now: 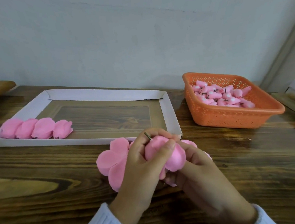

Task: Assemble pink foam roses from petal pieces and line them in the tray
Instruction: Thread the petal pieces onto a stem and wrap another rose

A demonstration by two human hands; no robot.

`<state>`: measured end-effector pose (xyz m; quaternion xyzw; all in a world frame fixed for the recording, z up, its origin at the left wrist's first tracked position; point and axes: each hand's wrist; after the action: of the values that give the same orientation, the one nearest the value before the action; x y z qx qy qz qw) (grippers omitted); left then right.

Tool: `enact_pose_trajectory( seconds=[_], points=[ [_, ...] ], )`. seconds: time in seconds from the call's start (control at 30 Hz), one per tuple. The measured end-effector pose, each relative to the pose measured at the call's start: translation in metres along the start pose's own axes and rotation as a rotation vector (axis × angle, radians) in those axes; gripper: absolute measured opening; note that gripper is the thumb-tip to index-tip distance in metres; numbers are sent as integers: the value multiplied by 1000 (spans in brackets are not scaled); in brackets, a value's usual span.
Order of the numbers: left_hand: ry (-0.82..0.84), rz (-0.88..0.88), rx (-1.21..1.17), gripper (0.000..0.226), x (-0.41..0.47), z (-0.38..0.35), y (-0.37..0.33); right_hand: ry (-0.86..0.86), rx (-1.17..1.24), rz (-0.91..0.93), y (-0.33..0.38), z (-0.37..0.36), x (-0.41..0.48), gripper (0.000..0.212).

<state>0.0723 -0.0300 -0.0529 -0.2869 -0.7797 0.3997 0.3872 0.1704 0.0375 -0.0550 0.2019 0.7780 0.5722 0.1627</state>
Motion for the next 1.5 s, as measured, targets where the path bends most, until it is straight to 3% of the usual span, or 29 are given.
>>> enact_pose_trajectory(
  seconds=[0.17, 0.37, 0.5, 0.63, 0.7, 0.83, 1.0, 1.17, 1.27, 1.4, 1.5],
  points=[
    [-46, 66, -18, 18, 0, -1, -1, -47, -35, -53, -1, -5, 0, 27],
    [-164, 157, -55, 20, 5, 0, -4, -51, -362, -155, 15, 6, -5, 10],
    [-247, 257, -188, 17, 10, 7, 0, -259, -350, -67, 25, 19, -4, 13],
    [-11, 448, -382, 21, 6, 6, -4, -367, -300, 40, 20, 20, -1, 9],
    [127, 494, -349, 30, 2, 3, -6, -273, -235, -31, 19, 16, -3, 21],
    [328, 484, -206, 42, -4, -3, -5, -121, -189, -109, 22, 12, -5, 19],
    [388, 464, -173, 50, -4, -3, -4, -109, -273, -117, 28, 18, -6, 25],
    [390, 494, -167, 53, -5, -3, -1, -157, -395, -67, 30, 25, -7, 16],
    [361, 468, -17, 53, -5, -4, 1, -233, -466, 37, 32, 25, -6, 13],
    [276, 256, 567, 48, -6, -2, 9, -442, -655, 341, 31, 22, -9, 13],
    [319, 118, 634, 72, -9, 0, 13, -521, -754, 518, 30, 20, -9, 13]
  ],
)
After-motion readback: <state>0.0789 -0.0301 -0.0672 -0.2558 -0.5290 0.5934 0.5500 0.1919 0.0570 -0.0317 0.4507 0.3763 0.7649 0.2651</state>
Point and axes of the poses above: each hand's wrist, its own x-axis towards the middle knuckle, its own z-axis out of the back of the hand, y = z × x, and after that the axes turned 7 degrees about -z, right-handed
